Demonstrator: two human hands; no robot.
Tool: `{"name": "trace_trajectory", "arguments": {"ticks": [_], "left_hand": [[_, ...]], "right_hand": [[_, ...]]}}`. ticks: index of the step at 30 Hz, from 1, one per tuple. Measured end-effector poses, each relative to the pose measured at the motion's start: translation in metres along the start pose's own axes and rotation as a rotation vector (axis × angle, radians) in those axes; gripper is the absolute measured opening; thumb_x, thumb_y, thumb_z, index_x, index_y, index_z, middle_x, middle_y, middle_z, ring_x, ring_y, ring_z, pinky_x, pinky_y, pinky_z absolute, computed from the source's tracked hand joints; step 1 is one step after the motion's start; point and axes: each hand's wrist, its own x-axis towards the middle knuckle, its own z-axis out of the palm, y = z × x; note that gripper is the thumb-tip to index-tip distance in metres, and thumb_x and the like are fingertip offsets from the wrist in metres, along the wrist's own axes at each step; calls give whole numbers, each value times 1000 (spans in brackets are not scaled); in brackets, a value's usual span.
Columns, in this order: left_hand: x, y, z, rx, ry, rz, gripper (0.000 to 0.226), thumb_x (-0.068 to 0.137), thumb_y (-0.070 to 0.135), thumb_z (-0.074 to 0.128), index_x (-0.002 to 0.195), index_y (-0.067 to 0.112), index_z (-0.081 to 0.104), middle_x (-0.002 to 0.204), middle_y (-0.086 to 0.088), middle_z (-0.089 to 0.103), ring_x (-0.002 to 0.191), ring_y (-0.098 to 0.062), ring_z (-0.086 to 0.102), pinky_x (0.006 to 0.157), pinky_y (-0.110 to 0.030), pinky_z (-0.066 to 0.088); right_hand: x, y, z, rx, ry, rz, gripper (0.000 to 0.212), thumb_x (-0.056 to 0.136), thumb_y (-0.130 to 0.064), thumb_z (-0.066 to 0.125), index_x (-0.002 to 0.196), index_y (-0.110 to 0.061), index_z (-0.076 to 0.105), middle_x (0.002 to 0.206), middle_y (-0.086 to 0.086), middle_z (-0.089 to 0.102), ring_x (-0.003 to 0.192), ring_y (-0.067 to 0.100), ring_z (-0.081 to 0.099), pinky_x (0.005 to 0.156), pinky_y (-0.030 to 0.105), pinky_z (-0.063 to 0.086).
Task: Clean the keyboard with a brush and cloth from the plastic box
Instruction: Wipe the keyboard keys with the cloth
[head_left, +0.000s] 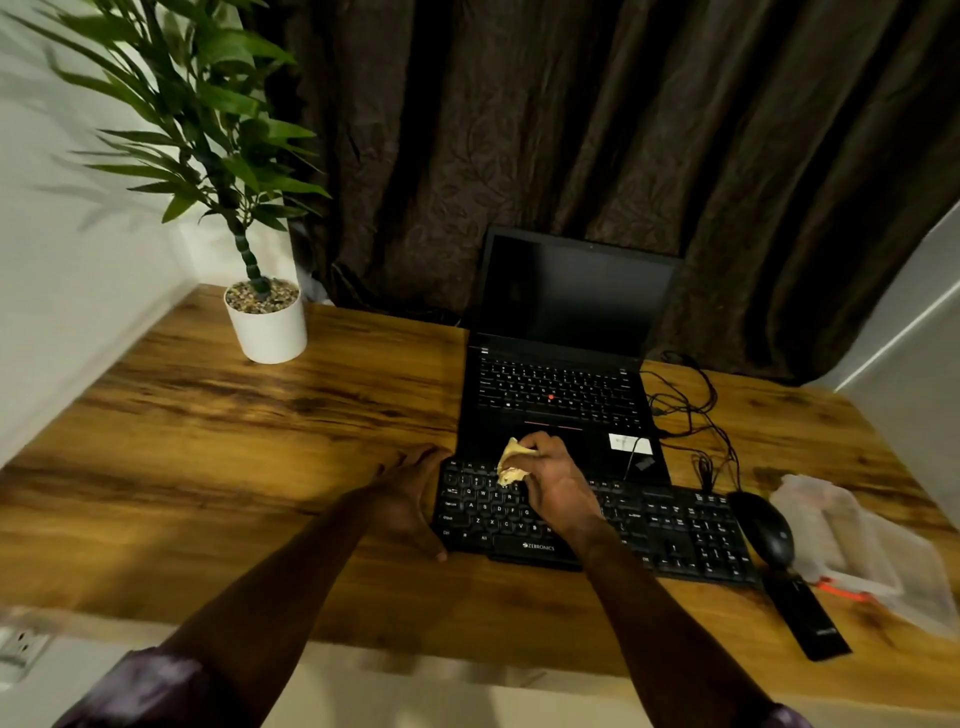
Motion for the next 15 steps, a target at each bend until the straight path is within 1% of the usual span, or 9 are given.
{"name": "trace_trajectory", "arguments": {"ticks": [2,3,6,9,11,13,15], "left_hand": [[0,0,1,9,20,4,149,38,63,92,155,37,4,164,9,1,150,-31,6,119,-55,7],[0,-1,2,13,26,5,148,39,62,92,155,37,4,164,9,2,150,-31,7,119,-55,7],[0,-2,3,22,21,0,149,38,64,90,155,39,2,164,10,1,150,-31,5,119,-58,8],[2,-3,3,18,18,-10,149,37,64,90,154,40,1,164,11,-1,150,-31,3,119,-58,8],[2,-1,3,26,25,-7,149,37,63,91,154,40,2,163,11,-1,150,-30,4,120,-57,8],[0,0,3,29,27,-9,148,39,61,92,155,40,2,163,11,-1,150,-30,4,119,-56,7],[-1,0,3,16,26,-8,146,41,59,93,155,39,3,163,10,0,150,-30,4,119,-56,6]], "right_hand": [[-9,9,-6,-1,-1,21,43,80,12,65,106,-21,77,124,4,59,110,24,54,101,34,49],[-14,15,-9,-8,-2,42,44,80,12,65,106,-21,77,125,4,58,110,23,53,102,32,48],[-25,28,-14,-56,4,99,46,82,10,65,110,-24,76,129,2,57,114,21,51,107,34,46],[-26,24,-12,-77,-6,131,49,82,8,66,114,-28,73,132,-1,54,118,18,49,111,33,43],[-19,15,-8,-66,16,110,47,83,8,65,112,-28,73,129,-1,55,115,18,50,108,32,46],[-11,3,-4,-30,34,78,44,83,8,64,109,-26,75,124,3,58,110,21,52,101,32,49],[-5,-3,0,-36,23,54,42,83,8,65,107,-24,76,124,5,58,108,23,53,98,33,51]]}}
